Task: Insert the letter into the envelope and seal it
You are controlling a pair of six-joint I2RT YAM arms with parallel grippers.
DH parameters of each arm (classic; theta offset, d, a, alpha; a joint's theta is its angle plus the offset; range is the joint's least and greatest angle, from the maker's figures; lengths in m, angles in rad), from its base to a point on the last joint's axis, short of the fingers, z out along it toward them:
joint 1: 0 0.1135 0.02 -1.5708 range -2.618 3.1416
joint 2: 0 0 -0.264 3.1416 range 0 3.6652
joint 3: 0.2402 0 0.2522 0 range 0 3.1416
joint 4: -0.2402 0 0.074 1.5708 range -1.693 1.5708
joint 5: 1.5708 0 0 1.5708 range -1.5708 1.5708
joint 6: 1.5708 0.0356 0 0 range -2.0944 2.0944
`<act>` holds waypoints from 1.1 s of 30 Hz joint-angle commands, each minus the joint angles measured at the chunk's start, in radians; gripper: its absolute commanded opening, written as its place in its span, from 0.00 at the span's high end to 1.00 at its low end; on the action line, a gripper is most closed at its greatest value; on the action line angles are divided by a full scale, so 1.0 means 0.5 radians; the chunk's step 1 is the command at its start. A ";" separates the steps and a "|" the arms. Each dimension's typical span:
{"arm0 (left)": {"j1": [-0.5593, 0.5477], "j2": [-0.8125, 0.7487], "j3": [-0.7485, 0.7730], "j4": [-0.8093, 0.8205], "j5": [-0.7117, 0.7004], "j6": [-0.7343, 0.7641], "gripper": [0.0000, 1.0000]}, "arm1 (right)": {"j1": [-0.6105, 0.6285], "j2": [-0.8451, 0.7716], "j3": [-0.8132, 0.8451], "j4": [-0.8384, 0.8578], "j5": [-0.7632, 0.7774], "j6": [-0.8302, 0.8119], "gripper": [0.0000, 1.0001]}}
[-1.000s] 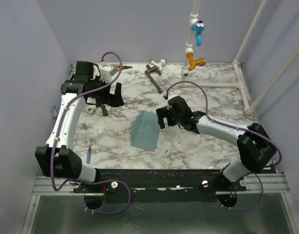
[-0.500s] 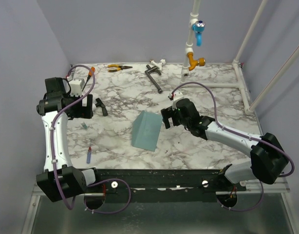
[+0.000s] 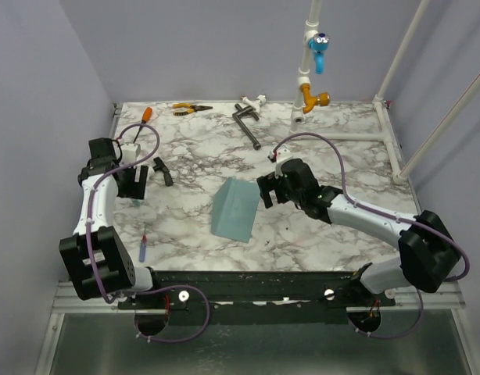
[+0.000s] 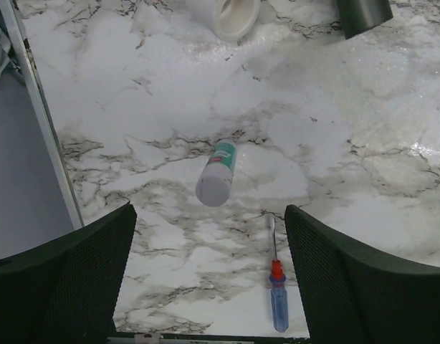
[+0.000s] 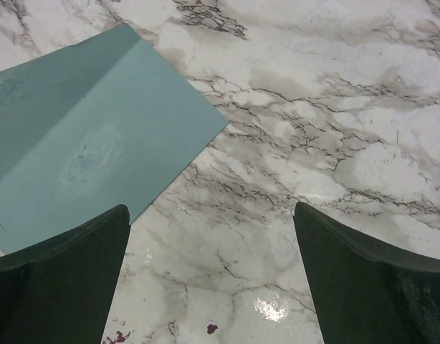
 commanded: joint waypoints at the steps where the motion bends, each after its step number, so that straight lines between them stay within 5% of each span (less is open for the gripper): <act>1: -0.005 0.054 -0.095 0.267 -0.119 0.095 0.24 | -0.005 0.051 0.012 0.004 -0.004 -0.050 0.00; 4: -0.011 0.129 -0.111 0.382 -0.229 0.091 0.41 | -0.007 0.062 0.015 0.002 0.024 -0.073 0.00; 14: -0.063 0.204 -0.114 0.383 -0.114 0.052 0.39 | -0.006 0.091 0.011 -0.009 0.117 -0.111 0.00; 33: -0.077 0.311 -0.078 0.251 -0.023 -0.005 0.71 | -0.006 0.102 0.016 -0.021 0.176 -0.135 0.00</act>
